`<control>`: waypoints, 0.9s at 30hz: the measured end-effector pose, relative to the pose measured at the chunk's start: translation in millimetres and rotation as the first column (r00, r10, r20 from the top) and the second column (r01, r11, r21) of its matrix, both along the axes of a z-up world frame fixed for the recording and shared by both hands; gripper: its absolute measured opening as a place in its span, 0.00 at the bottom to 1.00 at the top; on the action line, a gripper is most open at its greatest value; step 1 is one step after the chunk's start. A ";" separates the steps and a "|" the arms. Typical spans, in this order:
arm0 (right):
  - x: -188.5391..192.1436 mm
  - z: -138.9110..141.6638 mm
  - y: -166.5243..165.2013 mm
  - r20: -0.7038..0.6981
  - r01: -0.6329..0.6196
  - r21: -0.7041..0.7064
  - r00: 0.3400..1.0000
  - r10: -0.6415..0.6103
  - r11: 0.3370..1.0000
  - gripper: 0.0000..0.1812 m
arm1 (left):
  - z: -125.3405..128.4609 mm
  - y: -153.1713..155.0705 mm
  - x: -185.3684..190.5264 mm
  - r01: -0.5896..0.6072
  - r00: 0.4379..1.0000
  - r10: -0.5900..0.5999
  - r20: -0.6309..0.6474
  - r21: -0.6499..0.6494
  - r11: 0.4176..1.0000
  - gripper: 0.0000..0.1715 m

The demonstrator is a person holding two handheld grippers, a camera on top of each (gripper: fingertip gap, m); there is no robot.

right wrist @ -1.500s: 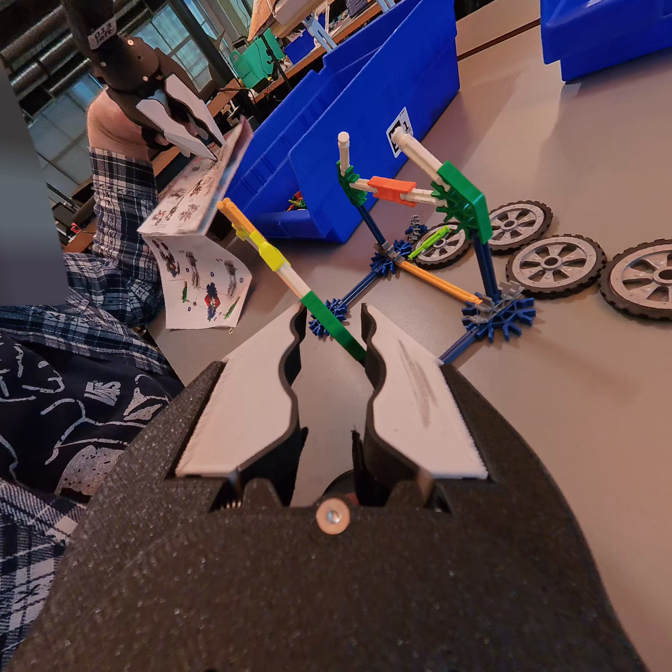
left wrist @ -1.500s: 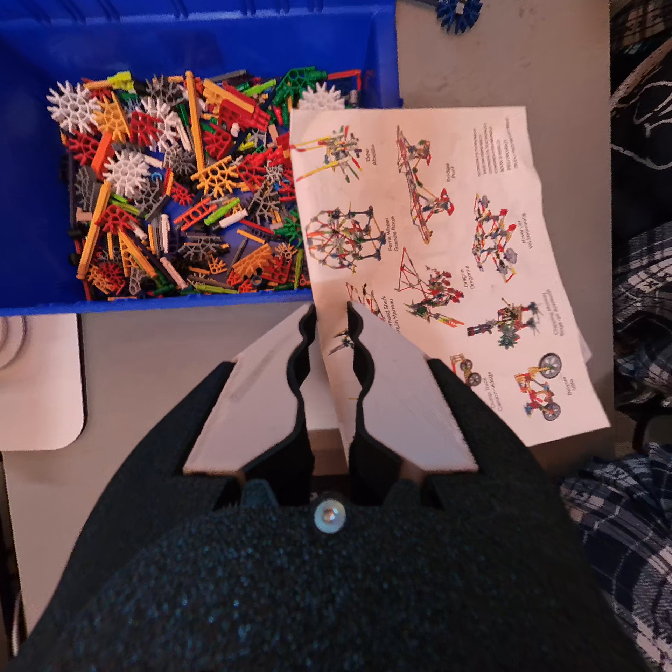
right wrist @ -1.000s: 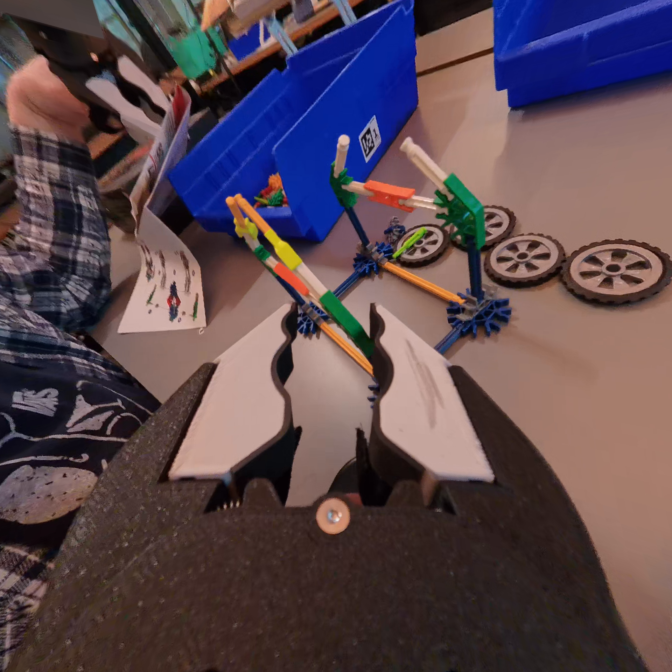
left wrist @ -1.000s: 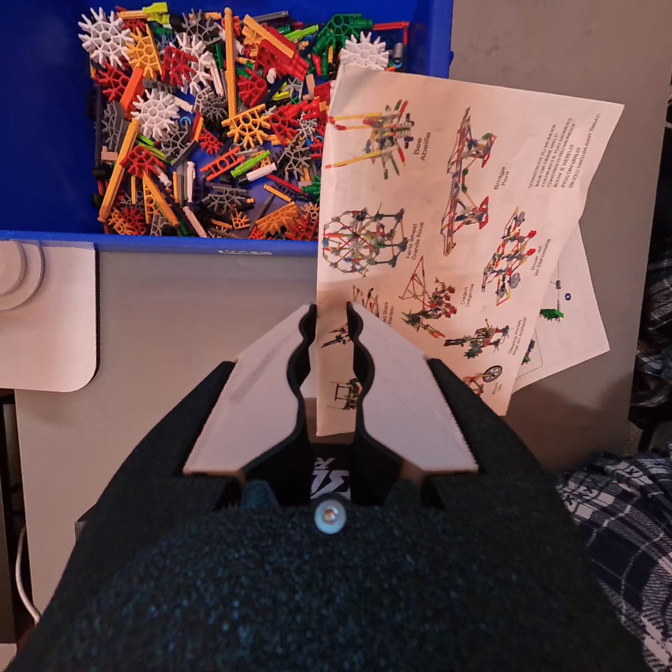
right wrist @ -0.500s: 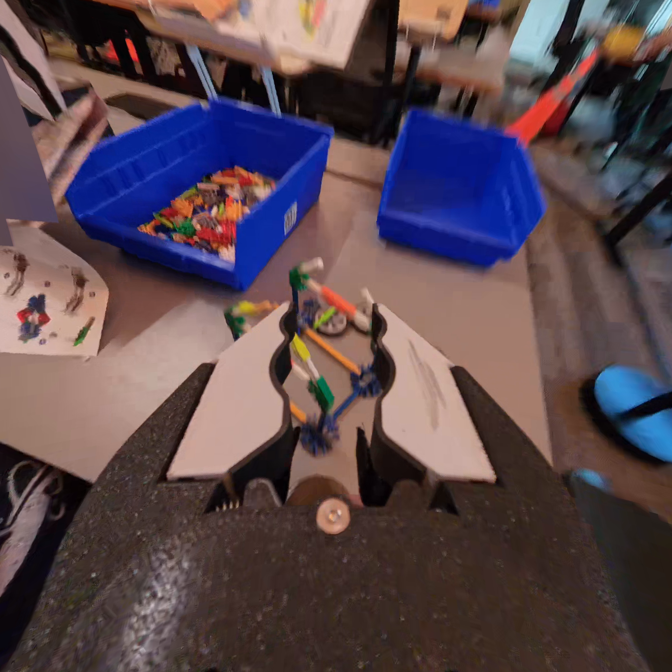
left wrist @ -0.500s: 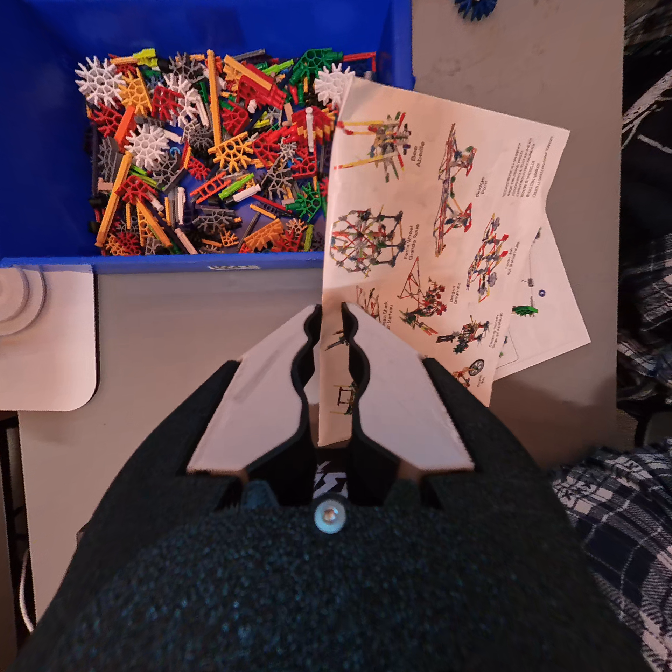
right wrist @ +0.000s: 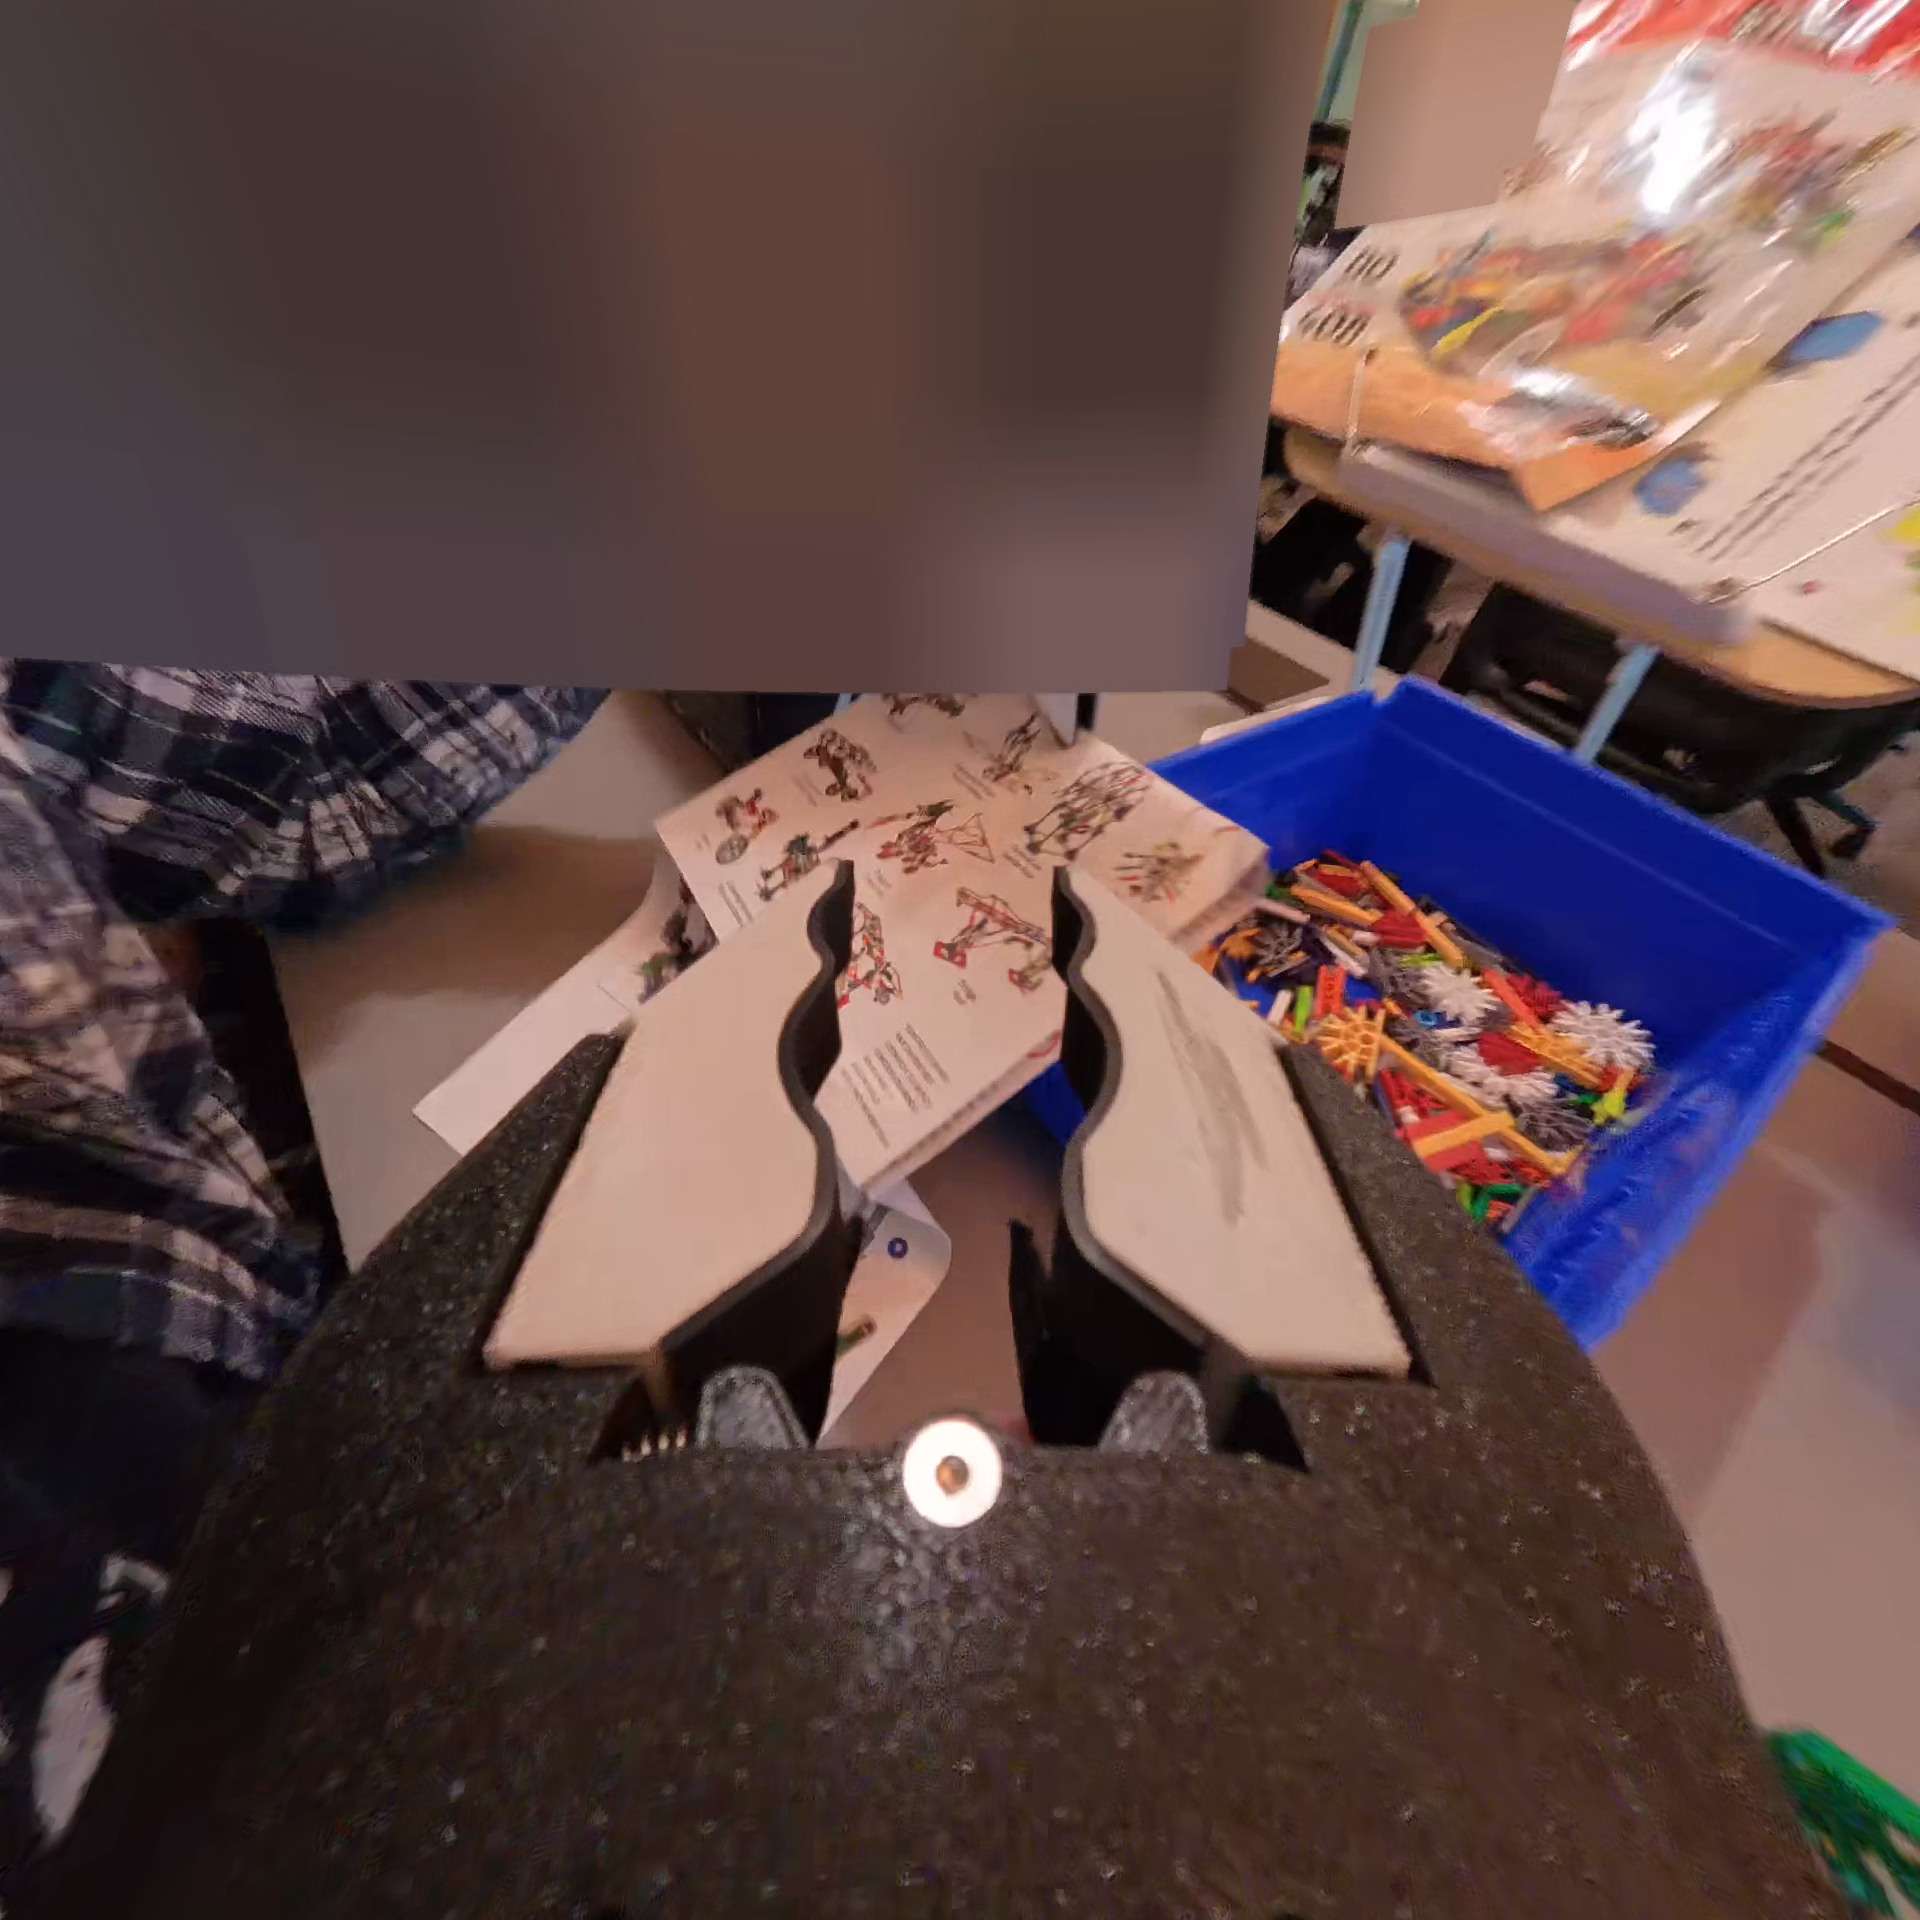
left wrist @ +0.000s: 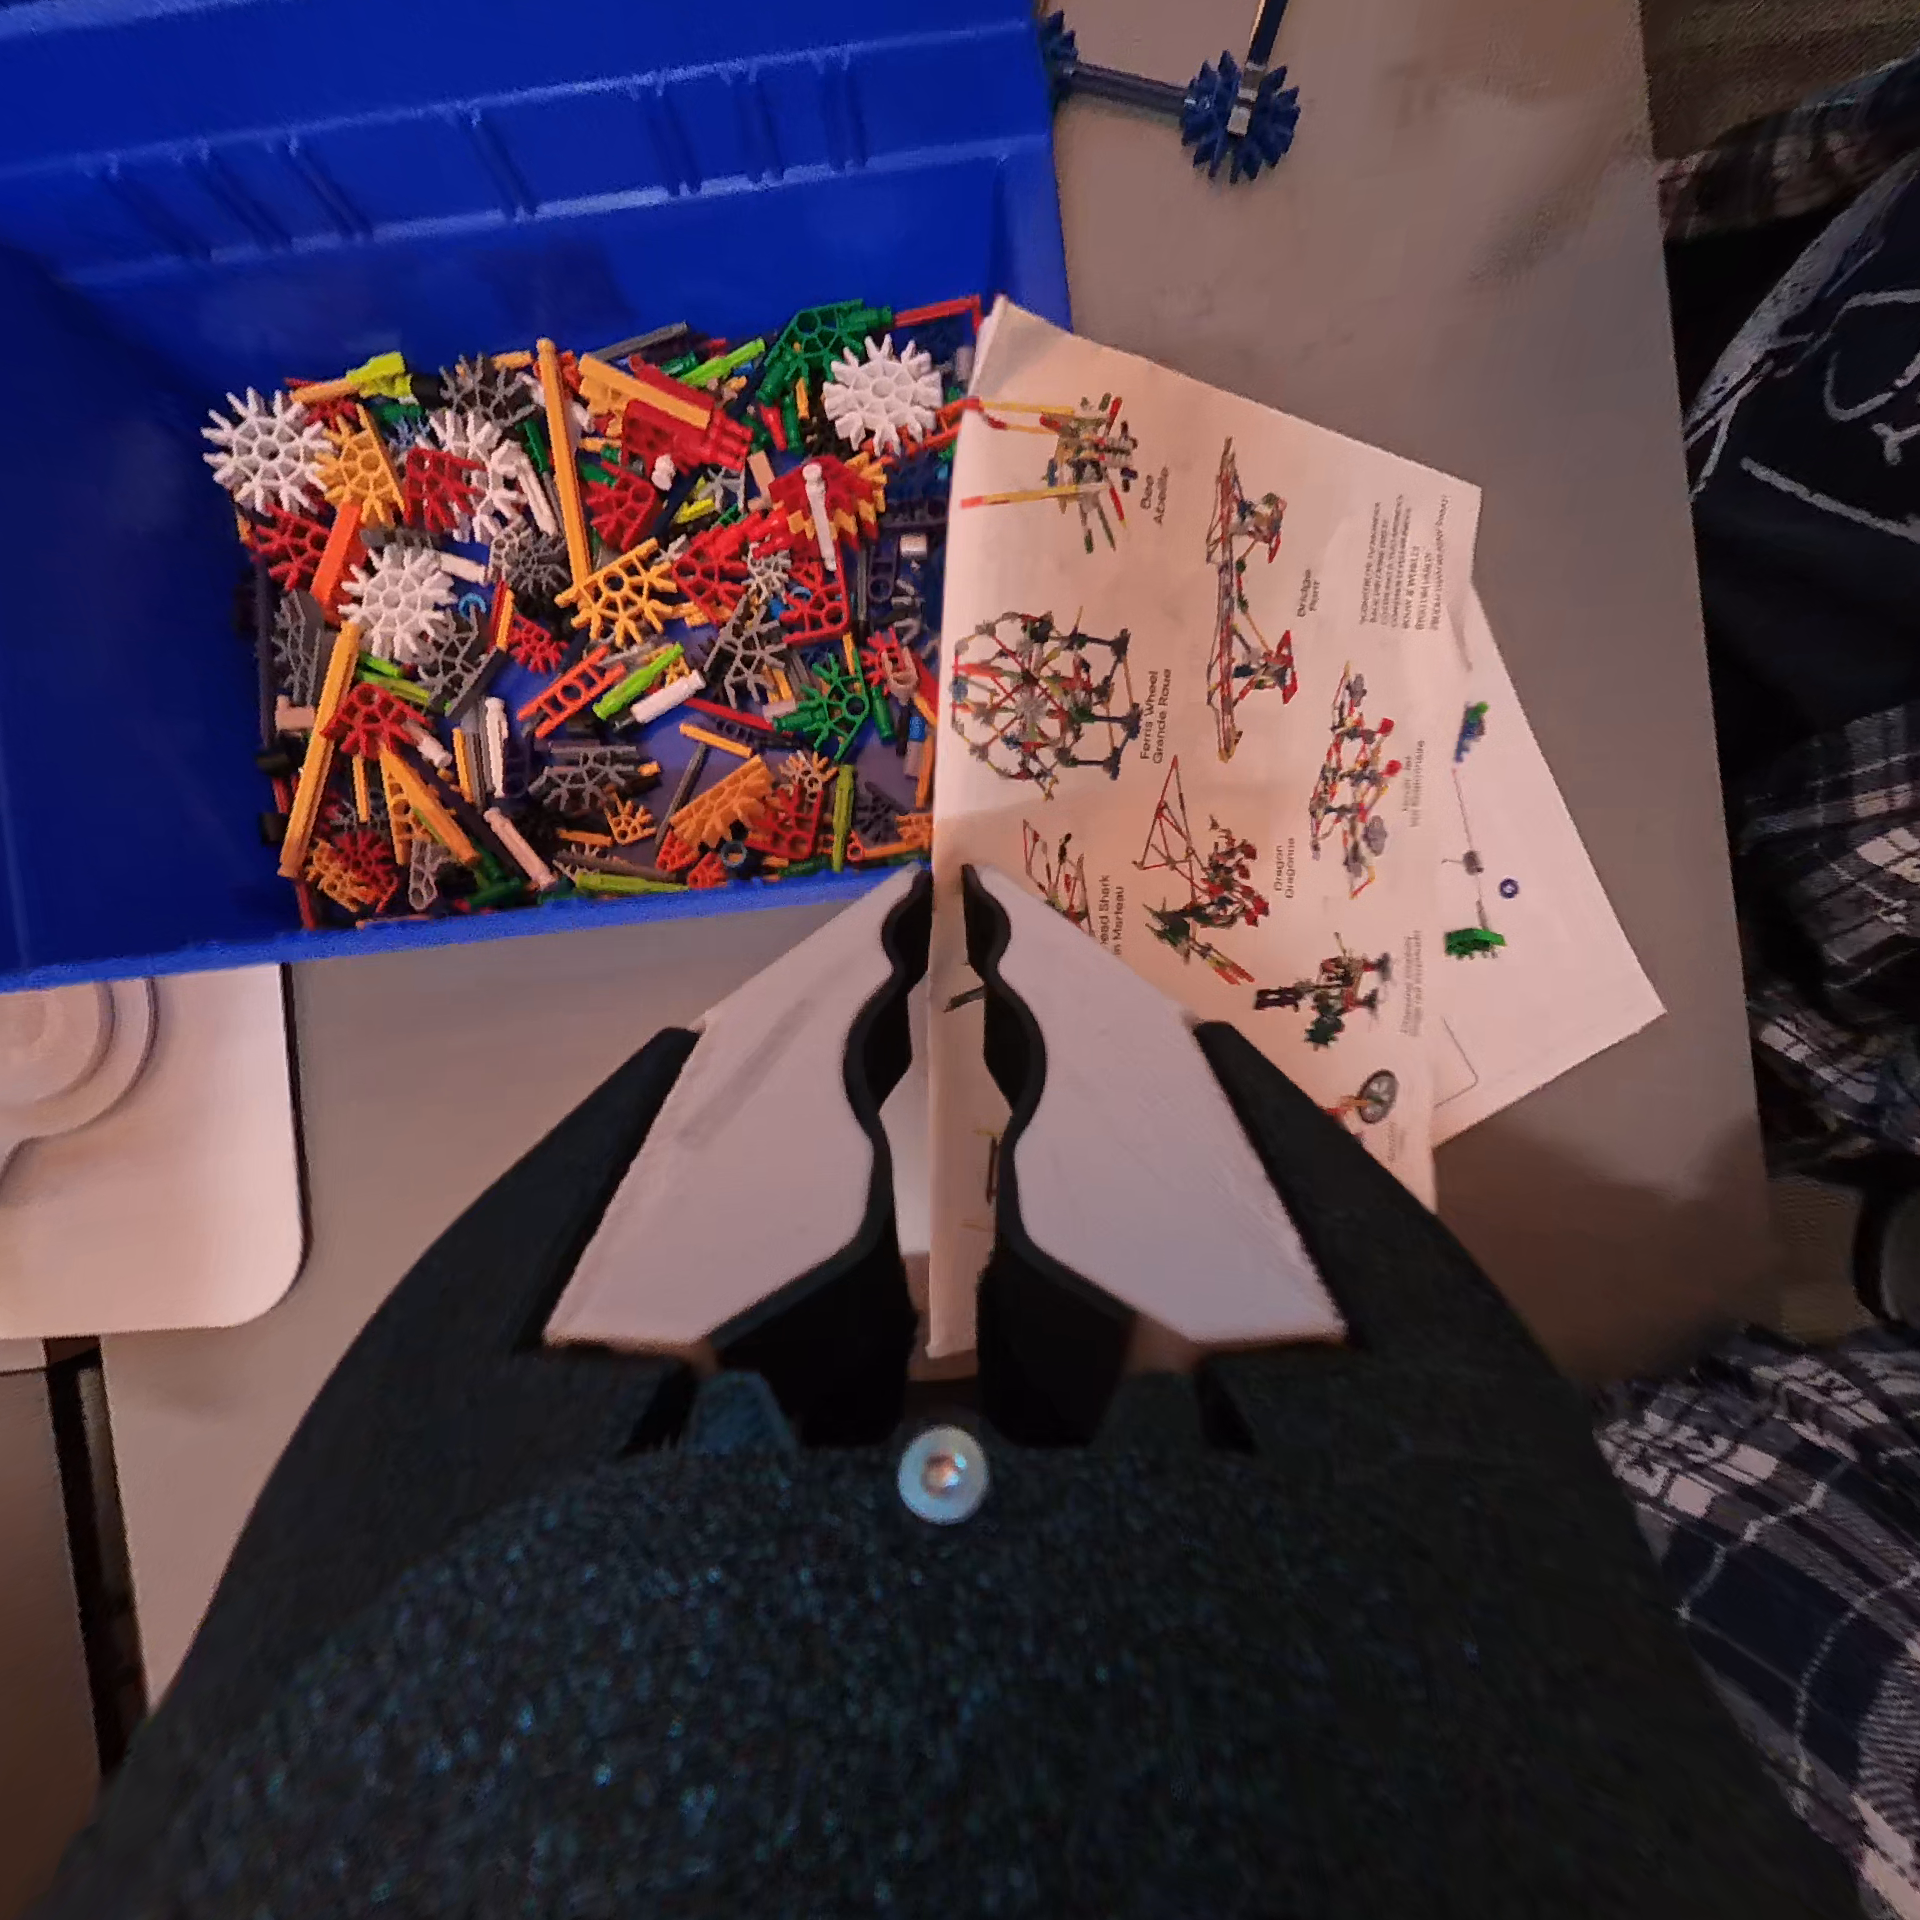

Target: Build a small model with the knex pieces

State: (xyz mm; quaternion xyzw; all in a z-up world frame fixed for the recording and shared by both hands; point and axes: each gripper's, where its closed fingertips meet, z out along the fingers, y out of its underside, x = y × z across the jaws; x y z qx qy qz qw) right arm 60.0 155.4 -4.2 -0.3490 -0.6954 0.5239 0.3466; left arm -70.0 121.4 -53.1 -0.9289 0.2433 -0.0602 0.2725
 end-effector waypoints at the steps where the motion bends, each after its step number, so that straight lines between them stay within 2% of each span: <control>1: -9.2 -9.4 -2.2 0.029 0.002 0.015 1.000 -0.002 1.000 0.21 | -0.4 3.4 1.1 0.002 1.000 -0.002 -0.003 0.004 1.000 0.02; 7: -48.0 -71.6 10.4 0.234 0.054 0.049 0.970 -0.064 0.997 0.20 | -6.1 13.4 9.2 0.031 1.000 -0.031 0.002 -0.004 1.000 0.02; 10: -52.8 -84.9 14.2 0.248 0.064 0.055 0.966 -0.076 0.996 0.20 | -8.2 13.8 10.4 0.041 0.999 -0.041 0.009 -0.010 0.999 0.03; 27: -53.2 -95.1 14.4 0.249 0.053 -0.005 0.967 -0.051 0.999 0.20 | -18.3 13.2 8.2 0.045 0.999 -0.044 0.016 -0.047 0.998 0.03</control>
